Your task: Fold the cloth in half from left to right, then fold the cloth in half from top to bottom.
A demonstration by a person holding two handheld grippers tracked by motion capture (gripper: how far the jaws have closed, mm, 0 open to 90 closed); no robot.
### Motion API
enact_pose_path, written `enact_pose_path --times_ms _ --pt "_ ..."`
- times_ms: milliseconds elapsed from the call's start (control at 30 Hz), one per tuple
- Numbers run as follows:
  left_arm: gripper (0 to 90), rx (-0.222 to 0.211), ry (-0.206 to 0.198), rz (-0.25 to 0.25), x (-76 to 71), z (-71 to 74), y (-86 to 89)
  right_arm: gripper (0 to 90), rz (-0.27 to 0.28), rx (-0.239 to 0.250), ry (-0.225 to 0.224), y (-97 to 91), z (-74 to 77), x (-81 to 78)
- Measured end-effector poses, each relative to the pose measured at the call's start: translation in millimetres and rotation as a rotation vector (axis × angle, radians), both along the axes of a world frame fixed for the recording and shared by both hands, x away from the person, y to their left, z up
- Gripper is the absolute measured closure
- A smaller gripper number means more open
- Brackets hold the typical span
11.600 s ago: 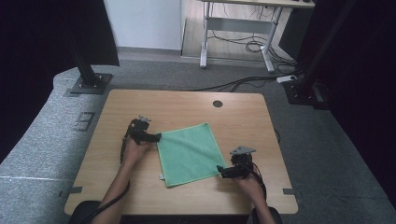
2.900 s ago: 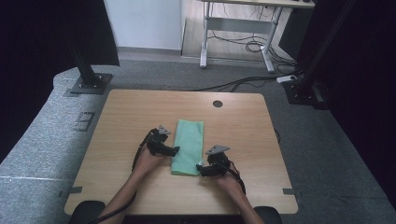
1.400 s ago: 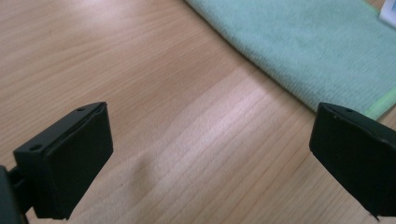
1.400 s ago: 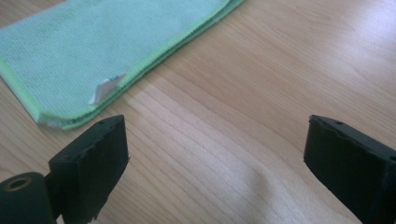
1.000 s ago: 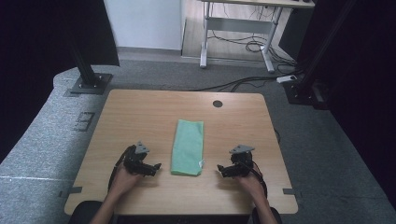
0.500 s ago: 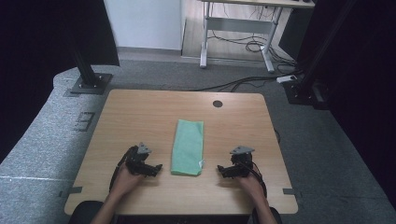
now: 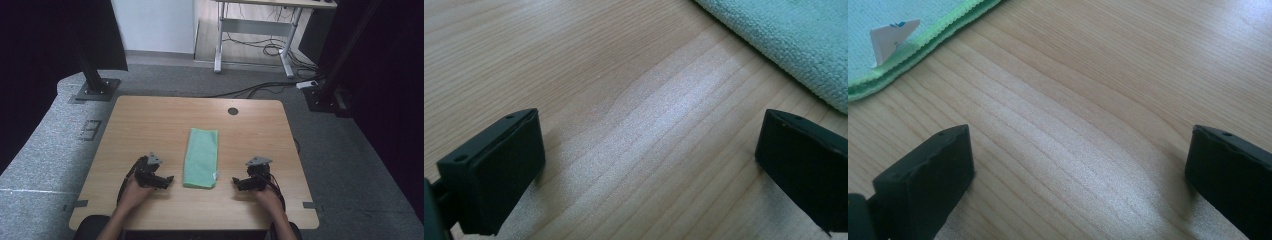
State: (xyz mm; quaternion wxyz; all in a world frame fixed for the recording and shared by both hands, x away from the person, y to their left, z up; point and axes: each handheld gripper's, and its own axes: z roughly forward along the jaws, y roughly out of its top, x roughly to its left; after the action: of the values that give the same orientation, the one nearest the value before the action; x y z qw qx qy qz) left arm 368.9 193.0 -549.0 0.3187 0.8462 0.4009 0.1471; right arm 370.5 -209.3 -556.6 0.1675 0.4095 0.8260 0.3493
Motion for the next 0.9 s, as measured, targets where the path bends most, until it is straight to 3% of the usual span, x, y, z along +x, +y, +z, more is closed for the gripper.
enact_pose_path --times_ms 200,300,367,500,633,700,733,767,800,900 --pt "0.0 0.001 0.000 0.004 0.5 0.1 -0.6 0.0 0.000 0.001 0.000 0.1 0.0 0.0" --pt "0.0 -0.004 0.002 0.031 2.9 2.0 -5.2 0.0 0.001 0.001 0.000 0.1 0.0 0.1" --pt "0.0 -0.041 -0.036 0.013 4.2 12.0 -16.6 0.0 0.006 0.000 -0.002 0.2 -0.1 0.7" --pt "0.0 -0.067 -0.067 -0.015 6.3 21.5 -31.5 0.0 0.006 0.000 -0.001 0.9 0.1 1.2" --pt "0.0 -0.088 -0.054 -0.037 12.3 21.3 -49.3 0.0 0.005 0.000 0.000 1.1 0.0 1.2" --pt "0.0 -0.067 -0.042 -0.051 13.2 16.6 -57.0 0.0 0.005 0.000 0.000 1.1 0.1 1.2" --pt "0.0 -0.029 -0.037 -0.058 12.4 10.7 -62.6 0.0 0.005 0.000 0.000 1.1 0.1 1.2" --pt "0.0 -0.029 -0.037 -0.058 12.4 10.7 -62.6 0.0 0.004 0.000 0.000 1.2 0.1 1.2" --pt "0.0 0.016 -0.032 -0.057 11.7 6.1 -64.8 0.0 0.005 0.001 0.001 1.3 0.0 1.3" --pt "0.0 0.022 -0.024 -0.057 11.5 3.9 -64.7 0.0 0.003 0.001 0.000 1.6 0.1 1.3"
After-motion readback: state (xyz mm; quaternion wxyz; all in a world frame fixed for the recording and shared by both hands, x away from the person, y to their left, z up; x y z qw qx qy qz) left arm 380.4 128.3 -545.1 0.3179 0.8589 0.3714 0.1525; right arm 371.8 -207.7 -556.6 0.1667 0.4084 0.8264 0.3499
